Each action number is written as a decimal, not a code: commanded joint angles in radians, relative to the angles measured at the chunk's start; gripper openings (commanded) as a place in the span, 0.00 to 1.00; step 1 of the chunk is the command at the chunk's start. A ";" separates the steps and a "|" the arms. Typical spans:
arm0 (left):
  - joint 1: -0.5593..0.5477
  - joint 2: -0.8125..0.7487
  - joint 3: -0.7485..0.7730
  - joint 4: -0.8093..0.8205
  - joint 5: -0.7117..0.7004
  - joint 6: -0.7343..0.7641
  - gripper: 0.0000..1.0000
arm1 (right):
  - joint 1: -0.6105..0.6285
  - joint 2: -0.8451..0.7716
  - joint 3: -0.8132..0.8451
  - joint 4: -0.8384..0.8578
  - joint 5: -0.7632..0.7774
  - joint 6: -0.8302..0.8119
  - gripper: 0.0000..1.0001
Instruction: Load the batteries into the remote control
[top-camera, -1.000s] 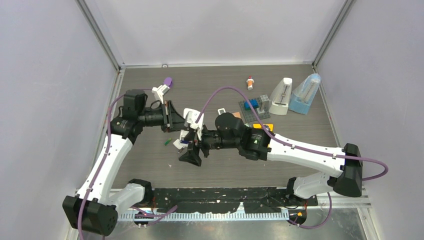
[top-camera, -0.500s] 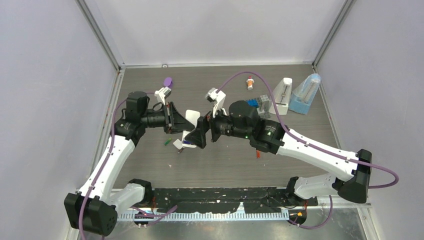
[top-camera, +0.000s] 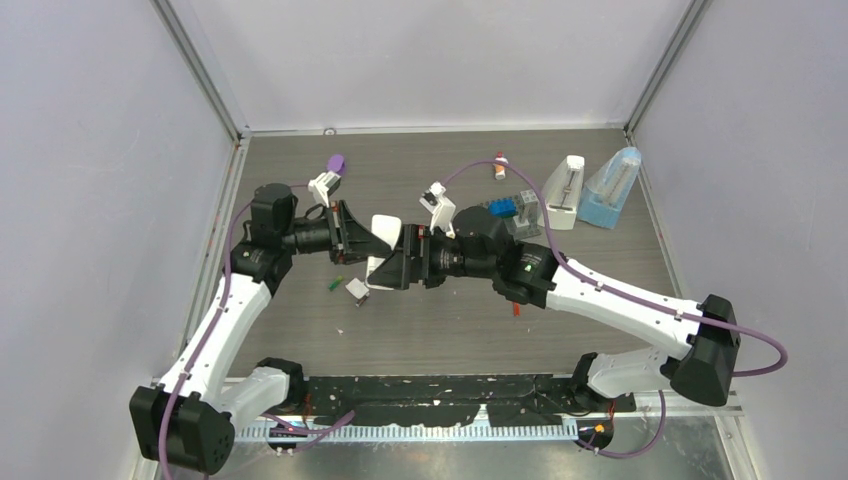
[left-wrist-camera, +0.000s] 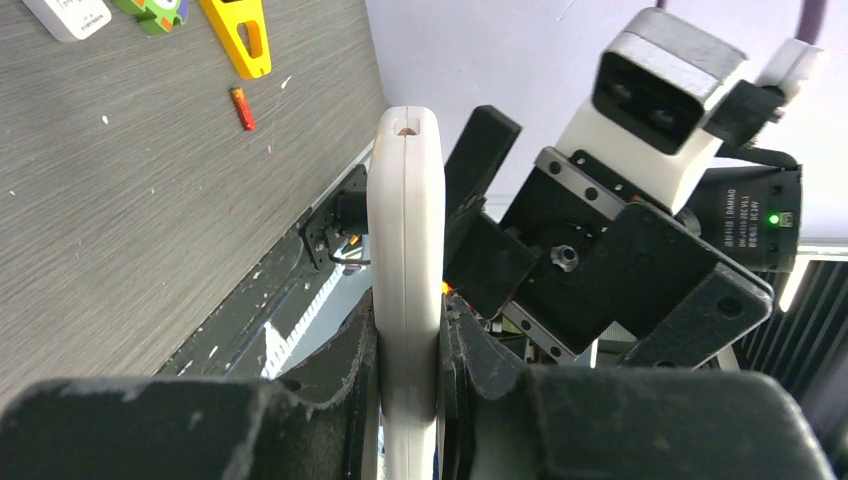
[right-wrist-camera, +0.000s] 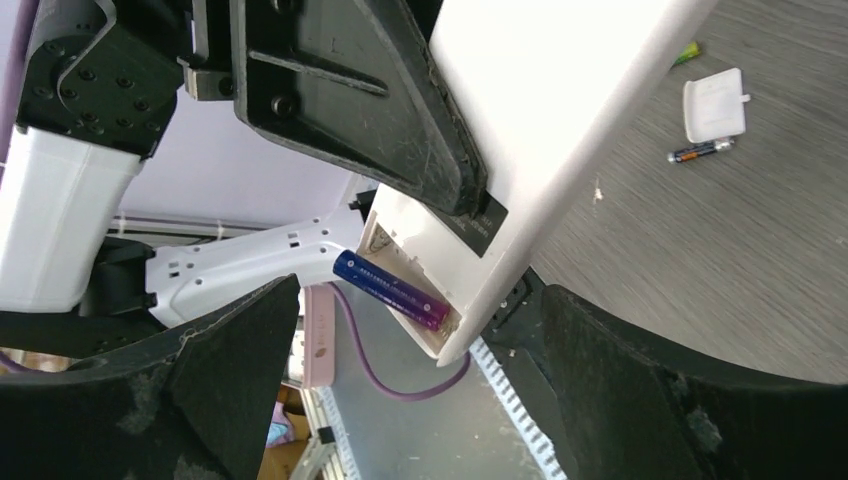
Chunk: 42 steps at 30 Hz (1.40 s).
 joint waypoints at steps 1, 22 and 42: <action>-0.004 -0.031 0.000 0.084 0.025 -0.034 0.00 | 0.004 0.007 -0.023 0.143 -0.040 0.115 0.95; -0.004 -0.041 -0.013 0.076 0.012 -0.042 0.00 | 0.003 0.047 -0.038 0.224 -0.087 0.142 0.75; -0.003 -0.041 -0.010 0.053 0.006 -0.037 0.00 | 0.004 0.048 -0.045 0.219 -0.089 0.124 0.55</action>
